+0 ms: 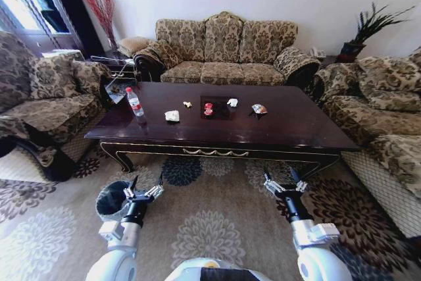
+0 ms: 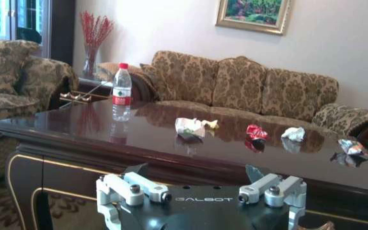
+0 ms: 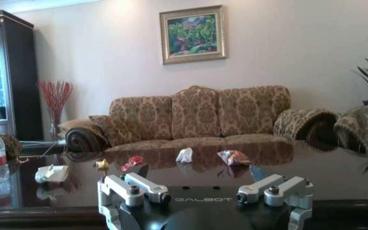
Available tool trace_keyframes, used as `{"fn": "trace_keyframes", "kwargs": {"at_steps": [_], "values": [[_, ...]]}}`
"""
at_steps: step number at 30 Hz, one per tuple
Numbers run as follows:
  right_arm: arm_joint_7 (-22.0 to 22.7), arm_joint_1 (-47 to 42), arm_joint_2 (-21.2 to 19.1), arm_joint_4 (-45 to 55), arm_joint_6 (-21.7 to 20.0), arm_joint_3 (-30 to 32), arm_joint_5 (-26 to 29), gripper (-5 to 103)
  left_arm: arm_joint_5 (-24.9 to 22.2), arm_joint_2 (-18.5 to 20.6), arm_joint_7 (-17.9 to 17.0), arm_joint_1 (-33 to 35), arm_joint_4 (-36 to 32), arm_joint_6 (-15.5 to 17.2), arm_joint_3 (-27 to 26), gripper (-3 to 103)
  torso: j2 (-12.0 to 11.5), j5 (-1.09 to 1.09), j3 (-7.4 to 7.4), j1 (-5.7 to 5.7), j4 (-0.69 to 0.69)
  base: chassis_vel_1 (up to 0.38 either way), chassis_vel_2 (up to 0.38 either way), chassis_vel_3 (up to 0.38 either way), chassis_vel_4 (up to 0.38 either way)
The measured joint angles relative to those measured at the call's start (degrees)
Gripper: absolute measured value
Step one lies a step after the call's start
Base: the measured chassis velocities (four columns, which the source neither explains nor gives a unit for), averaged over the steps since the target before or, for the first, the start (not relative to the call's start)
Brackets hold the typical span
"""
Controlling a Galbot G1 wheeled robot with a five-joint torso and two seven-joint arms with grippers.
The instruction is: Move to the front of the table and place the trash on the table into the trash bin.
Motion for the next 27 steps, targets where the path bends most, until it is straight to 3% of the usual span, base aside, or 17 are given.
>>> {"fn": "trace_keyframes", "kwargs": {"at_steps": [27], "values": [[2.22, 0.03, 1.03, 0.23, 0.7, -0.77, 0.1, 100, -2.06, 0.24, 0.05, -0.66, -0.42, -0.19, -0.03, 100, 6.76, 0.0, 3.99, 2.75, -0.01, 0.0, 0.0, 0.0, 0.0]]}}
